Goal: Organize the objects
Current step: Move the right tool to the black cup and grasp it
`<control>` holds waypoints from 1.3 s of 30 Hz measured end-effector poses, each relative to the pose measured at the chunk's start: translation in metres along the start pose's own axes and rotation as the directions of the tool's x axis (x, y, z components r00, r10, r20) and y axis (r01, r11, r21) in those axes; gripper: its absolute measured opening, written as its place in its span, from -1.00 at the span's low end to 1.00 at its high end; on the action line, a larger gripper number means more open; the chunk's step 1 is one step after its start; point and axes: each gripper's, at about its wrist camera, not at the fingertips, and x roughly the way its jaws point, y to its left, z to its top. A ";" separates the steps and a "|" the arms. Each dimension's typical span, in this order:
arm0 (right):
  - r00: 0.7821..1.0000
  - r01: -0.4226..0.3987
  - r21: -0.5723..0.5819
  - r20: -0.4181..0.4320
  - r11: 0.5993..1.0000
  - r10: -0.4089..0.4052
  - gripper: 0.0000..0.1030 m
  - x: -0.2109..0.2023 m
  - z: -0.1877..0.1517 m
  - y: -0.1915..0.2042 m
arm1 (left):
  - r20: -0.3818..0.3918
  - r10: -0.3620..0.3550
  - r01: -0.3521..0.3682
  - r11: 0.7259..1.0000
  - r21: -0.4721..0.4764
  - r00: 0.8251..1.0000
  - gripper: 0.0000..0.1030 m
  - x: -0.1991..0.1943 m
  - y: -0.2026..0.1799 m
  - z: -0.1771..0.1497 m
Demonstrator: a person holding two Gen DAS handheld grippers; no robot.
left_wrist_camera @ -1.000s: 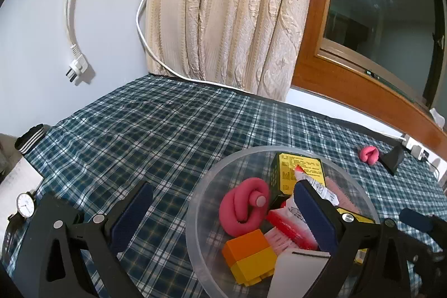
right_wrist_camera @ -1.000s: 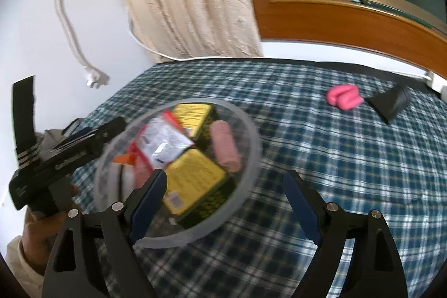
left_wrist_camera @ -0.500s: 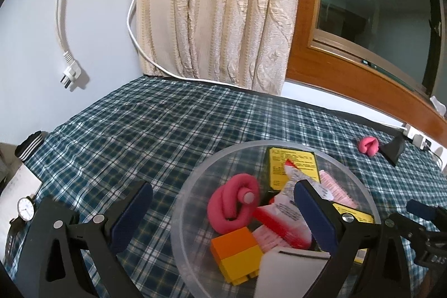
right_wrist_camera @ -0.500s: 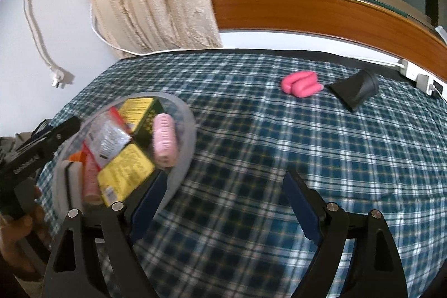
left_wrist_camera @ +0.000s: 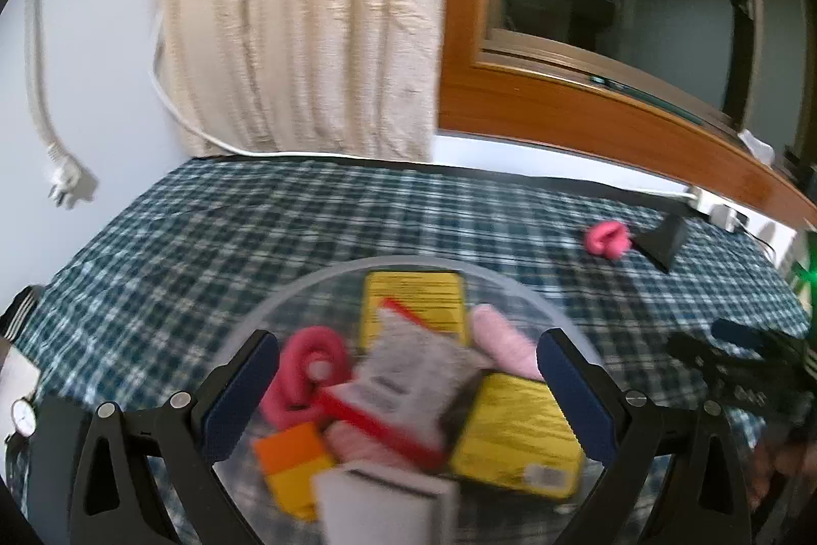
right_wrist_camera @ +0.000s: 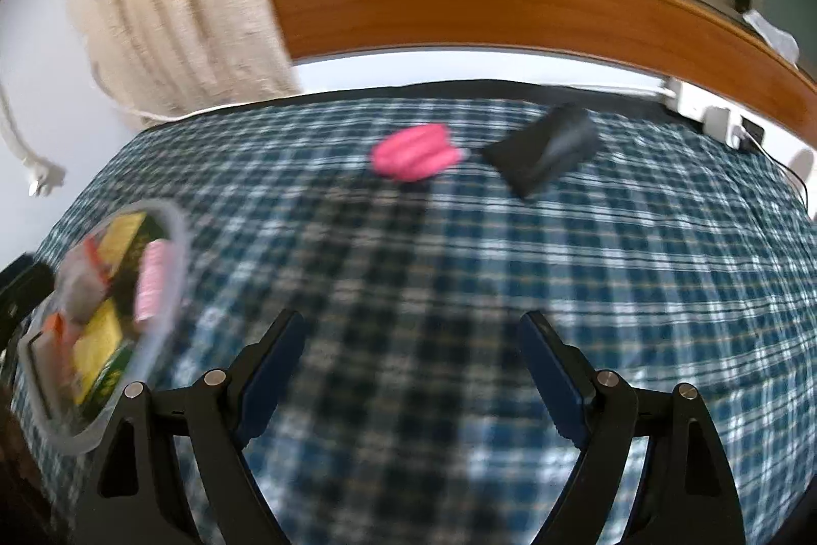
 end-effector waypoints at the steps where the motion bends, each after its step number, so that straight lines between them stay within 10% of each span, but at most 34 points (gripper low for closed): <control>1: 1.000 0.005 0.015 -0.002 1.000 -0.005 0.68 0.003 0.004 -0.008 | -0.004 -0.017 0.017 1.000 0.013 1.000 0.99 0.001 -0.007 0.001; 25: 1.000 -0.012 0.307 -0.012 0.951 0.016 0.68 0.090 0.096 -0.101 | -0.087 -0.141 0.151 0.981 0.121 0.986 0.99 0.018 -0.069 0.006; 39: 0.986 0.157 0.196 -0.082 0.968 -0.143 0.59 0.126 0.122 -0.090 | -0.115 -0.131 0.143 0.984 0.107 0.985 0.99 0.030 -0.068 0.006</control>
